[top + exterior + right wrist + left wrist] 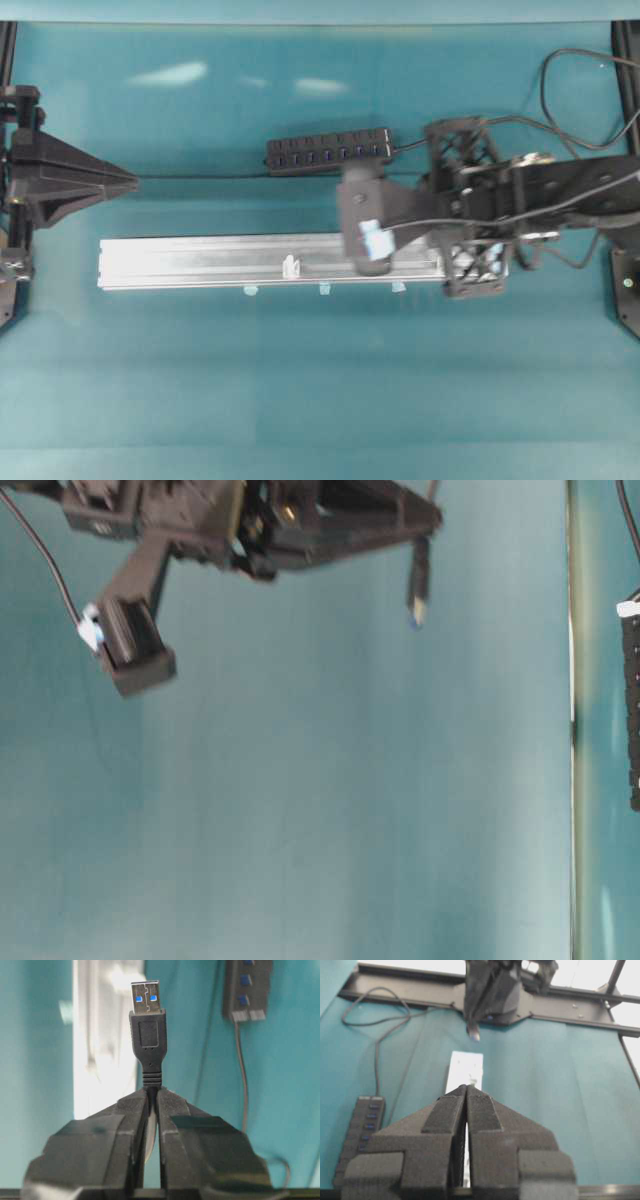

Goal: Pass the USB cable through three rings with both arms.
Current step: 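Lift the plug and thread it through the rightmost white ring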

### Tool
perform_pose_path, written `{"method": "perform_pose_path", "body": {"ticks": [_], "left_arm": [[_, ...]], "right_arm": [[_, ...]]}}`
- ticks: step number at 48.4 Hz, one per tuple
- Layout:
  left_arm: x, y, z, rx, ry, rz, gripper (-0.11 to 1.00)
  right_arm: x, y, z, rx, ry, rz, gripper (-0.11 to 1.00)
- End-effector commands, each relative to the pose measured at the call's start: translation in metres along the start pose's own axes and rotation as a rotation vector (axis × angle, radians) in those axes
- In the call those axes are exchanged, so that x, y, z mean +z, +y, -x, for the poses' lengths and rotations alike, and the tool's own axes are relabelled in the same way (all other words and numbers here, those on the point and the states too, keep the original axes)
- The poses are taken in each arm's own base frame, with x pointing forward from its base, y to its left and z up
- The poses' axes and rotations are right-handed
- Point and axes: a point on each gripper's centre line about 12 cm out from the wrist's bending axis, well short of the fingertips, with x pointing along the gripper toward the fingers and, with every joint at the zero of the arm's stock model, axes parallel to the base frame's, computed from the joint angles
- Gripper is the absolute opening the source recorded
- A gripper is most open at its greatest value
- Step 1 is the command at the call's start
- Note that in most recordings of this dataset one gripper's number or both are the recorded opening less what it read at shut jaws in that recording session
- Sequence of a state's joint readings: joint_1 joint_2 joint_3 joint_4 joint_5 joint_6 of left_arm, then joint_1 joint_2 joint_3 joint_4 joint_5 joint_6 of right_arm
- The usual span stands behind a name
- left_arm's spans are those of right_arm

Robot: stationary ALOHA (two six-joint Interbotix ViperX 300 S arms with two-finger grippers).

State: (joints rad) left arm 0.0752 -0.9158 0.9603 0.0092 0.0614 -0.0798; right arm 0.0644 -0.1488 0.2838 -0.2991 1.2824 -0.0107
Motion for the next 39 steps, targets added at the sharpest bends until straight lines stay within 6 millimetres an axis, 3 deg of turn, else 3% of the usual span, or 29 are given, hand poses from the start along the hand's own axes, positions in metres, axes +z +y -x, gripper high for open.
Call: {"method": "perform_pose_path", "body": {"ticks": [1, 14, 24, 39], "left_arm": [[0.010, 0.000, 0.002, 0.002, -0.023, -0.001, 0.02], [0.010, 0.000, 0.002, 0.000, -0.023, -0.001, 0.02], [0.011, 0.000, 0.002, 0.001, -0.025, -0.001, 0.02], [0.010, 0.000, 0.001, 0.002, -0.022, -0.001, 0.02]], "right_arm": [[-0.013, -0.006, 0.018, -0.015, -0.017, -0.008, -0.08], [-0.055, -0.005, 0.024, -0.018, 0.059, -0.025, -0.08], [-0.075, -0.001, 0.019, -0.017, 0.061, -0.054, -0.08], [-0.093, 0.014, -0.014, 0.015, 0.065, -0.084, -0.08]]}}
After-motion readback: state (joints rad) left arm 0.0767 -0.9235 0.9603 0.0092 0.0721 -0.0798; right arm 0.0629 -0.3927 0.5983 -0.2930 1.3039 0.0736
